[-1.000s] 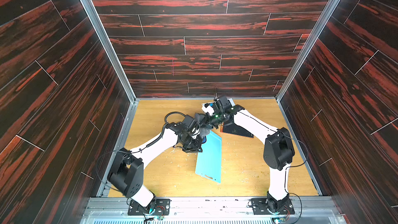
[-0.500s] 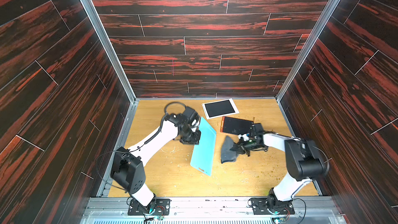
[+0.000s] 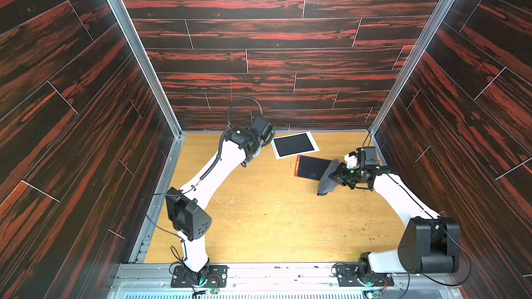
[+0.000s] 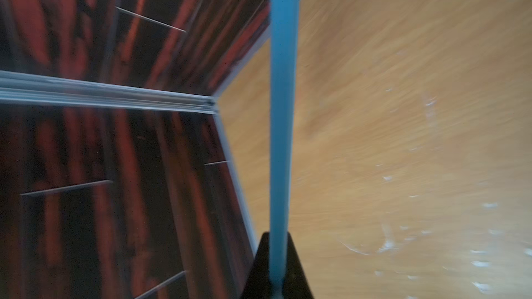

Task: Wipe the drawing tablet
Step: Place the drawing tablet at the center of the board.

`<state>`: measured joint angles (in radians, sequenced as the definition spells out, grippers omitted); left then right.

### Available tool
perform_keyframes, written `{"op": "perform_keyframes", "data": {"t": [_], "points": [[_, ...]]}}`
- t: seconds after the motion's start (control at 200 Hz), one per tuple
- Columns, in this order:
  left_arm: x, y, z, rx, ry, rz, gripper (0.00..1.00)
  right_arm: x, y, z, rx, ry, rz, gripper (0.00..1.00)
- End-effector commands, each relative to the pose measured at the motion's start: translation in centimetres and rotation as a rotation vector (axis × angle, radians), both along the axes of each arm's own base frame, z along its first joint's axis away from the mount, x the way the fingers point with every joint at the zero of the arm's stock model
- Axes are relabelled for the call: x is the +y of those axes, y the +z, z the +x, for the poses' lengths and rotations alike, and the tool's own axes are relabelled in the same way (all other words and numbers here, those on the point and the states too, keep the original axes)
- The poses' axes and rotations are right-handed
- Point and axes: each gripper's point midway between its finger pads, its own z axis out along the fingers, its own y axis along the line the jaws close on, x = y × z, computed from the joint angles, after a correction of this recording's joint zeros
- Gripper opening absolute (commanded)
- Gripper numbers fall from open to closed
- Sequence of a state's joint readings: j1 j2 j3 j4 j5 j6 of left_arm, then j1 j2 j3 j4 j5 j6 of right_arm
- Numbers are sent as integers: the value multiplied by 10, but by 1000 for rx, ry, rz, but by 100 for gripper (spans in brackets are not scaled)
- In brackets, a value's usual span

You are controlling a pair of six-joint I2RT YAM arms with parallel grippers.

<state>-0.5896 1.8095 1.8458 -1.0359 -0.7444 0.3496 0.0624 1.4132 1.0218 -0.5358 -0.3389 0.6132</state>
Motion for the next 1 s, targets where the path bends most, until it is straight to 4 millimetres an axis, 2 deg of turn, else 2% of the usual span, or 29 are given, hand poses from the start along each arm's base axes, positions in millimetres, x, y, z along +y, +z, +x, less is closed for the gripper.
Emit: {"op": "perform_keyframes", "data": {"t": [0.0, 0.12, 0.291, 0.381, 0.471, 0.566, 0.661, 0.757, 0.917, 0.997], "points": [[-12, -6, 19, -91, -277, 396, 0, -9, 2, -12, 16, -33, -21, 0], [-44, -39, 23, -185, -552, 329, 0, -9, 8, -14, -13, -43, -7, 0], [-50, -75, 20, -220, -677, 388, 0, -13, 1, -20, 1, -57, -1, 0], [-48, -88, 6, -206, -729, 383, 0, -16, -5, -21, 12, -70, 2, 0], [-45, -104, -16, -167, -798, 358, 0, -25, -9, -19, 25, -98, -10, 0], [-43, -115, -42, -122, -849, 284, 0, -47, -14, -15, 34, -171, -75, 0], [-34, -128, -61, -82, -850, 255, 0, -71, -16, -9, 51, -269, -119, 0], [-25, -141, -74, -58, -842, 242, 20, -90, -17, 1, 64, -364, -121, 2], [-17, -154, -89, -32, -840, 226, 39, -111, -20, 26, 78, -481, -143, 6], [-15, -159, -94, -14, -849, 223, 42, -130, -18, 39, 90, -554, -179, 6]]}}
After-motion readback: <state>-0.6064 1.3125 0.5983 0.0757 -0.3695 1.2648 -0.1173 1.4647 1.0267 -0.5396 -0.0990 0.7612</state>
